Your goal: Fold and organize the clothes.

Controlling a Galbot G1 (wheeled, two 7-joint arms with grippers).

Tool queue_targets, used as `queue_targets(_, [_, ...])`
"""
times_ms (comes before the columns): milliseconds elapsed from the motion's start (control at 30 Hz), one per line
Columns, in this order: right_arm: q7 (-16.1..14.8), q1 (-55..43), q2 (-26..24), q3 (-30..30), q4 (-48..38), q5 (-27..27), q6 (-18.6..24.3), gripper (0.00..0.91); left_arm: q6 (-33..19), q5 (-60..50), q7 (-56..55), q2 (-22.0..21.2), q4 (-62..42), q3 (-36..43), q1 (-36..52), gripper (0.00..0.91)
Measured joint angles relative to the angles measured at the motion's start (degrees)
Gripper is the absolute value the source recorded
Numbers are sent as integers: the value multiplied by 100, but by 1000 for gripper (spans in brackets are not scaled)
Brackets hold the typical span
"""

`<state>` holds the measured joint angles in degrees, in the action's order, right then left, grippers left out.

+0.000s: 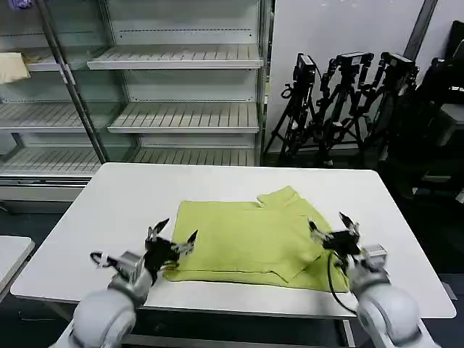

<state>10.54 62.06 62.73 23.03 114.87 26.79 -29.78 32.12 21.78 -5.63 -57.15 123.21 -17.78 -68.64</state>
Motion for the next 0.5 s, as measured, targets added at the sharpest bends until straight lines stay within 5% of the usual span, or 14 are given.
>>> queue_targets(500, [259,-2473,489,-1208,-2559,319,-76,907,59,721,232,-195,-2248,970,2440,907])
